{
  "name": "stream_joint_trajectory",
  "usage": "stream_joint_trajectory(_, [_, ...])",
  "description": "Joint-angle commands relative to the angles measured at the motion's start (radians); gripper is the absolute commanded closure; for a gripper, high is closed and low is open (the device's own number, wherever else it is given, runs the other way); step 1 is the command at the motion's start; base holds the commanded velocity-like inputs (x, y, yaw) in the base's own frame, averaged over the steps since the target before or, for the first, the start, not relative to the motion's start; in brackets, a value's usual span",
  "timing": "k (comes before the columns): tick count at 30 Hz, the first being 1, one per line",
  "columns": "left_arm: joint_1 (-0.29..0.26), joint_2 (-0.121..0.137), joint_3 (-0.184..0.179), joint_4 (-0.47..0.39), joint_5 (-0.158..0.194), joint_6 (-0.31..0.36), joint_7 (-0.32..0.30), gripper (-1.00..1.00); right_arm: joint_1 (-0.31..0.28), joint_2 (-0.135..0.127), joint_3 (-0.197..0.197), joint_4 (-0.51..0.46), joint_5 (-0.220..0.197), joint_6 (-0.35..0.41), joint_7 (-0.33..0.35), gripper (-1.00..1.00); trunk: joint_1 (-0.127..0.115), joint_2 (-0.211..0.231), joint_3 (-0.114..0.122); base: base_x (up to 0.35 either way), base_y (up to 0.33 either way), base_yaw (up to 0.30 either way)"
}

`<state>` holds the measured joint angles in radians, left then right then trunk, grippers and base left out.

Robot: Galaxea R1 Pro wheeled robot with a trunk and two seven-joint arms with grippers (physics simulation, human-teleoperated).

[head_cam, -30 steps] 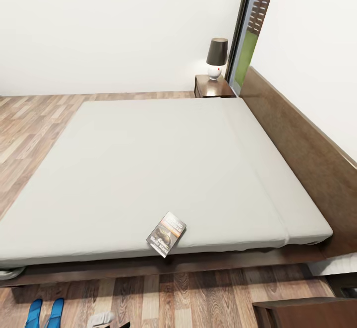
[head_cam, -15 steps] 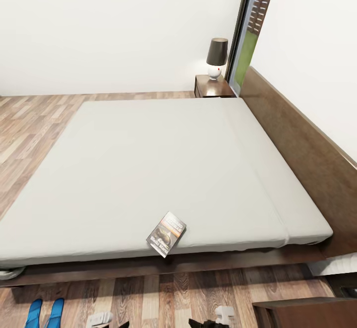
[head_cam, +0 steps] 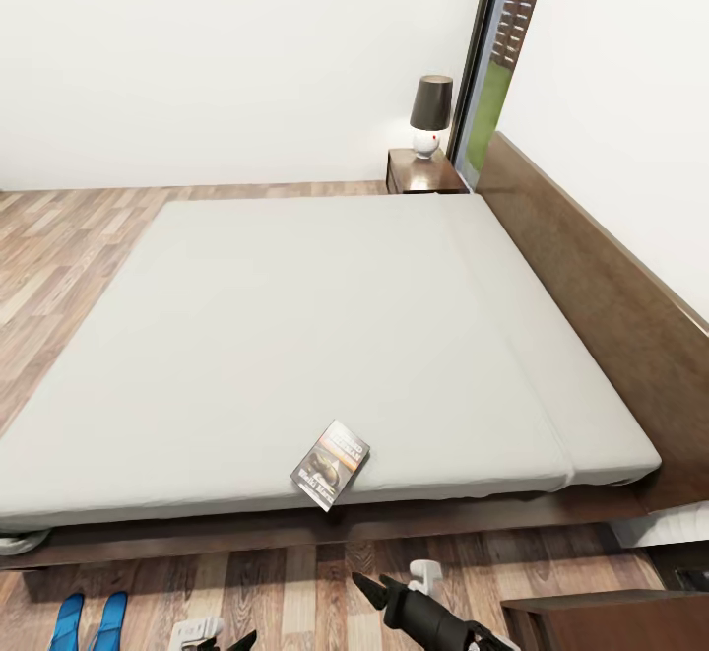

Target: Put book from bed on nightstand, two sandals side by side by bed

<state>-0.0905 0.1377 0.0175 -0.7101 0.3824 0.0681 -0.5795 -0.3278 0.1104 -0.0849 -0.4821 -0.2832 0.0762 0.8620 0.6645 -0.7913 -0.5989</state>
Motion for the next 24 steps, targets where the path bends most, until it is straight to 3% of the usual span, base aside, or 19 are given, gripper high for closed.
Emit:
stream_joint_trajectory(1, [0.0, 0.0, 0.001, 0.0, 0.009, 0.007, -0.005, -1.0, 0.0, 0.001, -0.006, 0.0, -0.025, 0.016, 0.021, -1.0, 0.0, -0.001, -0.001, 0.0, 0.0, 0.0])
stream_joint_trajectory(5, [0.0, -0.001, 0.001, 0.0, 0.009, 0.007, -0.005, -1.0, 0.0, 0.0, -0.006, 0.0, -0.078, 0.018, 0.034, -1.0, 0.0, -0.001, -0.001, 0.0, 0.0, 0.0])
stream_joint_trajectory(8, [0.0, -0.001, 0.0, 0.0, 0.008, 0.007, -0.005, -1.0, 0.0, -0.001, -0.008, 0.001, -0.092, 0.007, 0.032, -1.0, 0.0, -0.001, -0.001, 0.0, 0.0, 0.0])
stream_joint_trajectory(14, [-0.001, -0.002, 0.0, 0.0, 0.006, 0.007, -0.005, -1.0, 0.0, 0.0, -0.009, 0.001, -0.101, -0.091, 0.029, -1.0, 0.0, -0.001, -0.001, 0.0, 0.0, 0.0])
stream_joint_trajectory(19, [0.0, -0.003, 0.0, 0.001, 0.007, 0.007, -0.005, -1.0, -0.001, 0.001, -0.009, 0.002, -0.104, -0.107, -0.006, -1.0, 0.0, -0.001, -0.001, 0.0, 0.0, 0.0])
stream_joint_trajectory(21, [0.0, -0.003, -0.001, 0.001, 0.006, 0.007, -0.005, -1.0, -0.002, 0.006, -0.009, 0.001, -0.161, -0.095, -0.013, -1.0, 0.0, -0.001, -0.001, 0.0, 0.0, 0.0])
stream_joint_trajectory(24, [0.0, -0.003, -0.001, 0.001, 0.006, 0.007, -0.005, -1.0, -0.003, 0.01, -0.008, 0.0, -0.19, -0.089, -0.014, -1.0, 0.0, -0.001, -0.001, 0.0, 0.0, 0.0])
